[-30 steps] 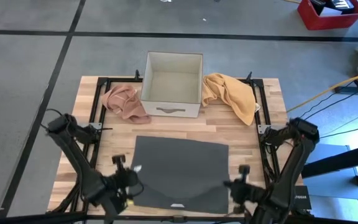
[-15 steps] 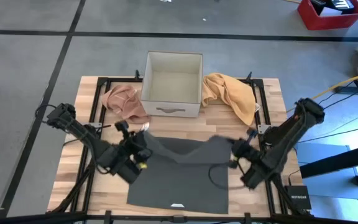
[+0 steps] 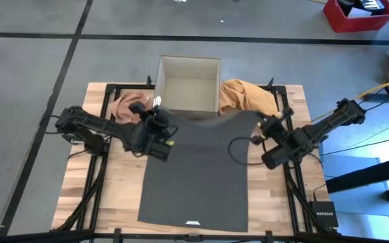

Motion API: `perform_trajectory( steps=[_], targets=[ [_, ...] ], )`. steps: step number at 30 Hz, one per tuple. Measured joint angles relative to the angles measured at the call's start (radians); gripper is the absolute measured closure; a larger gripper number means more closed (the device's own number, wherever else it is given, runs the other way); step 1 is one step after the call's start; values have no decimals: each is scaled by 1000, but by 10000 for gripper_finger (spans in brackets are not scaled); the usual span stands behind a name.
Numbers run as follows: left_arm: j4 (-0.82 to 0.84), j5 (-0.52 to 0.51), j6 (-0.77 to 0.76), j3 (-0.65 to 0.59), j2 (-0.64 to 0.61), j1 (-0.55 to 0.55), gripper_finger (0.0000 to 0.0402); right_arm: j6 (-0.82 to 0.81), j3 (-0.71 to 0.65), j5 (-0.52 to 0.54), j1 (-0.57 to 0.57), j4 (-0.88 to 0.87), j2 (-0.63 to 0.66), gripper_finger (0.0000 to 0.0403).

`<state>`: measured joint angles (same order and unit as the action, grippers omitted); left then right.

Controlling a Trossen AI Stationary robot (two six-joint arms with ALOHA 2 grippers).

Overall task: Fold towel
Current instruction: Fold the dark gray towel

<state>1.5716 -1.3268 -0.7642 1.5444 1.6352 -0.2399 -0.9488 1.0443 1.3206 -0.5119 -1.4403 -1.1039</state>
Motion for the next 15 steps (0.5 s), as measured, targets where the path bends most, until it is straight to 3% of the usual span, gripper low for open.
perform_trajectory(
  steps=[6, 15],
  targets=[
    [0, 31, 23, 0, 0, 56, 395, 62, 0, -33, 19, 33, 34, 398],
    [-1, 257, 107, 0, 0, -84, 398, 87, -49, -327, -83, 251, 27, 399]
  ],
)
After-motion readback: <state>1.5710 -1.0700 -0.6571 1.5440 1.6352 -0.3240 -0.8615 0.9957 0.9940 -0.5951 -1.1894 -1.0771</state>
